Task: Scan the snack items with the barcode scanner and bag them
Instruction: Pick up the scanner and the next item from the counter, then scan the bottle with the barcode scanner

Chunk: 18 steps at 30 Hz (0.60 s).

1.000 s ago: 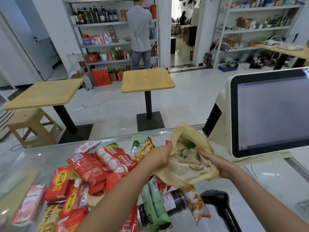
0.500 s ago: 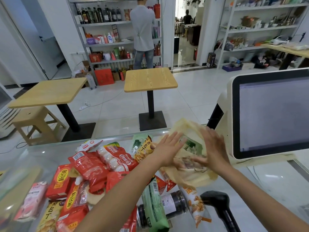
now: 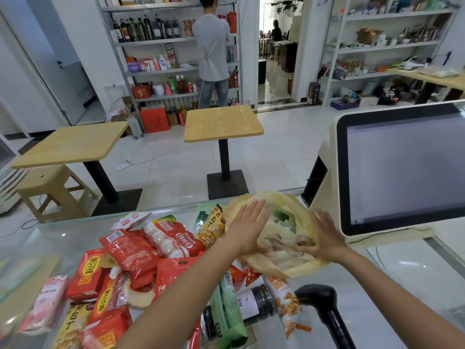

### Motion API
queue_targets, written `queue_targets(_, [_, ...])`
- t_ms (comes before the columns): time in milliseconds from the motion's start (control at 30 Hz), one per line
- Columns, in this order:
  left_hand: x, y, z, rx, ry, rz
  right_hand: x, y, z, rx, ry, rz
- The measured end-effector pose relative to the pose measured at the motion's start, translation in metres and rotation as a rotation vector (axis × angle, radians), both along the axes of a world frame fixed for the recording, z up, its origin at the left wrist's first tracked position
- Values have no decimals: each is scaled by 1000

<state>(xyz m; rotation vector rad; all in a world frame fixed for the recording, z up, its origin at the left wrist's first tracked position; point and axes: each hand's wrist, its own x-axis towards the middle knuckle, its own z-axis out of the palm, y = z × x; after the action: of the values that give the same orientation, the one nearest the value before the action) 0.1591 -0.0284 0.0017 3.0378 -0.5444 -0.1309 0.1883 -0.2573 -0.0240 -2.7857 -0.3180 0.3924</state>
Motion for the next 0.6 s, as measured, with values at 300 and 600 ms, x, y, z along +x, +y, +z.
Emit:
queue_targets(300, [-128, 4, 2, -257, -384, 139, -93, -32, 6, 509, -236, -320])
queue_targets(600, [-154, -36, 9, 208, 28, 284, -147, -15, -12, 461, 394, -436])
